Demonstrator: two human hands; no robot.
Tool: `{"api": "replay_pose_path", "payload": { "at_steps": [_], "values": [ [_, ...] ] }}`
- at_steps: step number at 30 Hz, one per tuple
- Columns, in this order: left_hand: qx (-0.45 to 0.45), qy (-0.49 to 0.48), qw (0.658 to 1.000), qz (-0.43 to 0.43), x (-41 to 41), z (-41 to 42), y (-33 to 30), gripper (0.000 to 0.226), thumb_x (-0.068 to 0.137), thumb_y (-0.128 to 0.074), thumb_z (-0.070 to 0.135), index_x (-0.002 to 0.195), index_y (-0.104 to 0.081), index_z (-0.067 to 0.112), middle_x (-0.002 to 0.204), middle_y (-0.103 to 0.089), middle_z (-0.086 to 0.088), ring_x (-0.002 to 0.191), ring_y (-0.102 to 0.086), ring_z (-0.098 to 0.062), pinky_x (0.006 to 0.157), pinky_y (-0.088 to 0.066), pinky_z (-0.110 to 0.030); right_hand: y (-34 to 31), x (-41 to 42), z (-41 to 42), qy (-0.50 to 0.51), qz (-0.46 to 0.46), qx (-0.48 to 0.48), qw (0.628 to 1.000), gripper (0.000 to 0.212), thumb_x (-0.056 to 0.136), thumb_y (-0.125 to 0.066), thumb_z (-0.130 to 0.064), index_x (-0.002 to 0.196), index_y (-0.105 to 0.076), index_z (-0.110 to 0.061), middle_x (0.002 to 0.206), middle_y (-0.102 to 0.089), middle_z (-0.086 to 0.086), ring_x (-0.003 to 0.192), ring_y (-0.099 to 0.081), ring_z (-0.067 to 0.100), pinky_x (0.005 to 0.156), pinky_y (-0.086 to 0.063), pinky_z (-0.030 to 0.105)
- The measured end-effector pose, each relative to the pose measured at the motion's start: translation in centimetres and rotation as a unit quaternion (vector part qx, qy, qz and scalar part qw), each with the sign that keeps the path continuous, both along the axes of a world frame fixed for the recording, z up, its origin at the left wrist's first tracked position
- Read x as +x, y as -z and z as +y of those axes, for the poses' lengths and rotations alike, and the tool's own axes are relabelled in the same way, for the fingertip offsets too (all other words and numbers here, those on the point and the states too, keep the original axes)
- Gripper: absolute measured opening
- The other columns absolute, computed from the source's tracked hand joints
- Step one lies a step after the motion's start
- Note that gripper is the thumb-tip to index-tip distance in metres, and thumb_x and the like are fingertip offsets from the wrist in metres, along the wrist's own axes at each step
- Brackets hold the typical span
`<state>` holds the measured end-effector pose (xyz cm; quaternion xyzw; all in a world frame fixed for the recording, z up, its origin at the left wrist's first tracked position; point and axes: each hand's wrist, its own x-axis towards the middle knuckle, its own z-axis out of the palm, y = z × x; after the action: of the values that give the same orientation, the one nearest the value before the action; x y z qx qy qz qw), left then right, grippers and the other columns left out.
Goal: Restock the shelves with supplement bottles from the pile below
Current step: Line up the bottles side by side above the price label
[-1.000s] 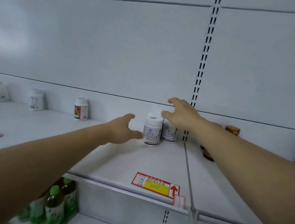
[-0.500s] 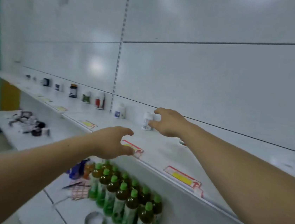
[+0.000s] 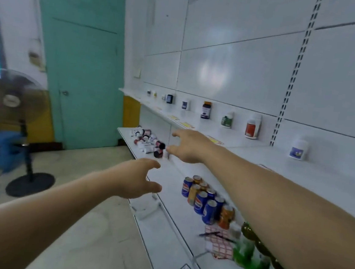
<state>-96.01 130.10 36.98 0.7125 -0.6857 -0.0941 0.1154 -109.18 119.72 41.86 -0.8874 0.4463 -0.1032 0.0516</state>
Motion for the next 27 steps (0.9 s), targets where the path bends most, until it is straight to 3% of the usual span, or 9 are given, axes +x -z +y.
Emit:
{"api": "replay_pose_path", "payload": {
  "at_steps": [4,9,14,27],
  "values": [
    [0.0,-0.018,1.0,0.015,4.6,-5.1,1.9,0.067,0.088,-0.059,0.046,0.145,-0.03,0.026,0.151,-0.032,0.005,0.132,-0.039,-0.017,0.106,-0.032,-0.027,2.2,5.9,-5.4,-0.017,0.018,-0.003,1.0,0.062,0.092,-0.051,-0.047,0.145,-0.034,-0.02,0.147,-0.04,0.008,0.128,-0.043,0.029,0.099,-0.038,0.038],
    [0.013,-0.038,0.999,0.022,9.7,-14.8,4.6,0.068,0.087,-0.059,0.047,0.145,-0.03,0.026,0.151,-0.034,0.004,0.133,-0.039,-0.019,0.106,-0.032,-0.031,5.2,12.1,-15.8,-0.019,0.034,-0.011,0.999,0.057,0.09,-0.051,-0.046,0.137,-0.041,-0.015,0.136,-0.048,0.012,0.117,-0.05,0.03,0.08,-0.036,0.033],
    [0.045,-0.049,0.998,0.016,15.0,-24.4,5.4,0.067,0.088,-0.058,0.047,0.145,-0.03,0.025,0.151,-0.033,0.003,0.133,-0.039,-0.019,0.107,-0.033,-0.031,6.8,18.0,-26.2,-0.013,0.044,0.018,0.999,0.059,0.092,-0.049,-0.046,0.142,-0.037,-0.017,0.146,-0.041,0.012,0.125,-0.046,0.03,0.097,-0.04,0.039],
    [0.06,-0.051,0.996,0.032,36.4,-44.6,9.8,0.066,0.089,-0.056,0.047,0.146,-0.029,0.024,0.153,-0.029,0.004,0.135,-0.035,-0.019,0.108,-0.031,-0.03,11.3,36.2,-46.7,-0.035,0.087,0.04,0.995,0.046,0.098,-0.041,-0.037,0.14,-0.038,-0.018,0.147,-0.037,0.011,0.133,-0.035,0.03,0.102,-0.035,0.037]
  ]
}}
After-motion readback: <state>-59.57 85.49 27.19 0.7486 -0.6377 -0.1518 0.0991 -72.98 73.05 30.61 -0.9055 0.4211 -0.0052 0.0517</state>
